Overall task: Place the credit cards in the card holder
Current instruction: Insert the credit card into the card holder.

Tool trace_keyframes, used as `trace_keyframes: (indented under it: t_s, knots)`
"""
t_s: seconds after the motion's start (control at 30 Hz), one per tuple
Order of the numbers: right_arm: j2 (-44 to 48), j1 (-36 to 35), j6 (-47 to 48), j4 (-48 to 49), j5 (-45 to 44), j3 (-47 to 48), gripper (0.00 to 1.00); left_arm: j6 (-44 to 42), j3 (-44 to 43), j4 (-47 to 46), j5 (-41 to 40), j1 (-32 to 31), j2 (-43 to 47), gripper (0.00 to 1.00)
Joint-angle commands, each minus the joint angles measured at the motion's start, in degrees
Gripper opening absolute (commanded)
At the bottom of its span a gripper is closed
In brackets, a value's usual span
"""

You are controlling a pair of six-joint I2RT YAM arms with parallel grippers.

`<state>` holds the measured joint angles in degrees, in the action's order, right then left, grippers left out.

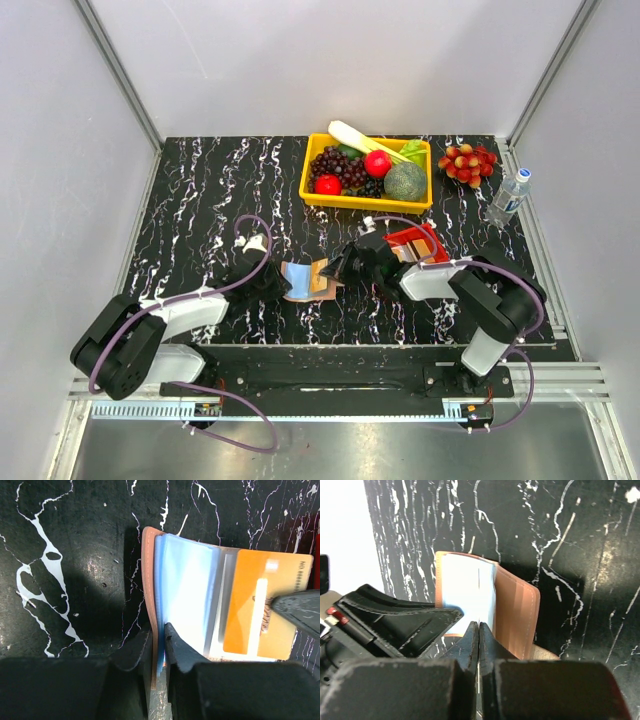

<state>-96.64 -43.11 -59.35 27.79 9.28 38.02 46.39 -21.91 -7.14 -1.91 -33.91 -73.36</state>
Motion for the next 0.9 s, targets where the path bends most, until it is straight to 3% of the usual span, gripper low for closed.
trace_keyframes:
  t_s: [0.0, 0.47, 0.87]
  knots:
    - [-3.02, 0.31, -1.73, 3.14, 1.18, 0.21, 0.0, -0.87, -0.5, 3.09, -1.34, -0.54, -1.35, 0.15]
    - [-5.93, 0.31, -6.04, 10.09, 1.97, -2.6, 0.0, 2.39, 1.17, 1.78, -1.16, -1.25, -1.87, 0.14]
    - [-2.94, 0.13, 0.72, 9.21, -1.72, -4.53, 0.0, 2.48, 0.56, 1.95, -1.6, -1.33, -2.93, 0.13]
